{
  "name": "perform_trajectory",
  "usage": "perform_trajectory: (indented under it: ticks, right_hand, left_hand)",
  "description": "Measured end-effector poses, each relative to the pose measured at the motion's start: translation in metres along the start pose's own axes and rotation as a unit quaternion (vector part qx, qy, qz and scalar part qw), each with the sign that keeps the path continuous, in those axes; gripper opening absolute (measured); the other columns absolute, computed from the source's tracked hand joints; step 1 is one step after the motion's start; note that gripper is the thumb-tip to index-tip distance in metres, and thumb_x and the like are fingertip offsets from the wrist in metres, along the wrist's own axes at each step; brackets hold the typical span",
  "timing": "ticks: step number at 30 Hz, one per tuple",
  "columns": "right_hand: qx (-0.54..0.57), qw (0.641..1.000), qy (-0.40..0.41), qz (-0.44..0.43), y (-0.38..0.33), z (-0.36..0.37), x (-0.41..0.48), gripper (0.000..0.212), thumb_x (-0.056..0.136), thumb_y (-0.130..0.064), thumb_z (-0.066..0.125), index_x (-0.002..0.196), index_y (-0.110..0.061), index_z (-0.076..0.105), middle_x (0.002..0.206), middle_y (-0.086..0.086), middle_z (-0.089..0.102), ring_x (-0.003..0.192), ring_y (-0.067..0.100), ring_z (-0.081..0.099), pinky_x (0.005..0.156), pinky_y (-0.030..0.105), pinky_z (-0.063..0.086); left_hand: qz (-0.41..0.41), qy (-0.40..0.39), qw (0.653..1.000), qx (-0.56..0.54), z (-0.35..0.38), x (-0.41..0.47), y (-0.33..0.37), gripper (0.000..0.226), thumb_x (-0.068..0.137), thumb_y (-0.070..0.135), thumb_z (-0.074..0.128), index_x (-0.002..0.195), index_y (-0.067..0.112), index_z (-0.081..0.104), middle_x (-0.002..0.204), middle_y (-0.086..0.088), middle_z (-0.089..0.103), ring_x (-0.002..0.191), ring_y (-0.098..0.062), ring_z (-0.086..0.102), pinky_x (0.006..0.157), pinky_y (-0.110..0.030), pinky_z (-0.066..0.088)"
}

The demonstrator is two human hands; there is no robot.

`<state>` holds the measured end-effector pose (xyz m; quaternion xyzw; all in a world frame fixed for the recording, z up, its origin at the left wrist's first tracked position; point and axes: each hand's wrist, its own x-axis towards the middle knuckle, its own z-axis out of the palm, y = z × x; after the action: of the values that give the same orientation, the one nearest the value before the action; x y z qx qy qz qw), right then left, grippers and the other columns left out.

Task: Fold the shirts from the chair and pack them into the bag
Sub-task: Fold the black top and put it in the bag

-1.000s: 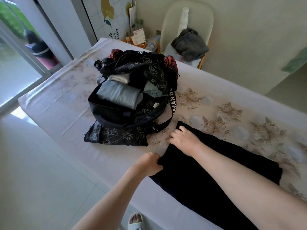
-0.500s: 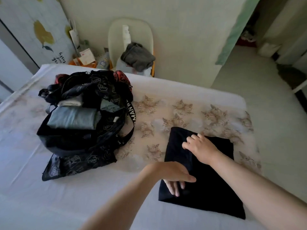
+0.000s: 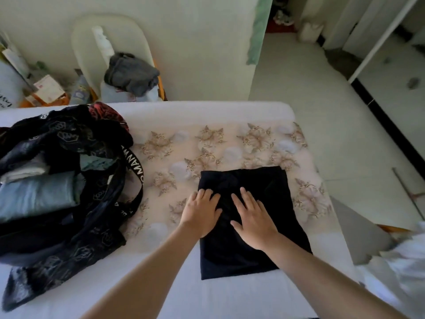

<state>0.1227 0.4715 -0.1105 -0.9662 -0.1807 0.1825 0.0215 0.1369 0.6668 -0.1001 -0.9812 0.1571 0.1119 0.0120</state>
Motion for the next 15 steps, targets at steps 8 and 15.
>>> perform_trajectory:
  ticks: [8,15]
  right_hand:
    - [0.037,0.987,0.045,0.15,-0.022,0.037,-0.021,0.078,0.094,-0.063,0.023,0.158,-0.018,0.017,0.164,0.021,0.012,0.15,0.038,0.016,0.107,0.067,0.029]
    - [-0.082,0.996,0.016,0.018,0.024,-0.002,0.02,0.077,0.1,-0.057,0.037,0.159,-0.02,0.004,0.165,0.017,-0.012,0.152,0.033,-0.011,0.121,0.058,0.005]
  left_hand:
    - [0.102,-0.078,0.989,0.073,0.005,0.051,-0.013,0.061,0.103,0.055,0.019,0.155,0.039,-0.009,0.164,0.002,-0.016,0.151,-0.025,-0.015,0.122,-0.046,-0.004]
    - [-0.044,-0.079,0.99,0.105,-0.008,0.033,-0.015,0.07,0.099,0.061,0.023,0.157,0.027,0.005,0.156,-0.014,0.02,0.137,-0.036,0.029,0.102,-0.044,0.038]
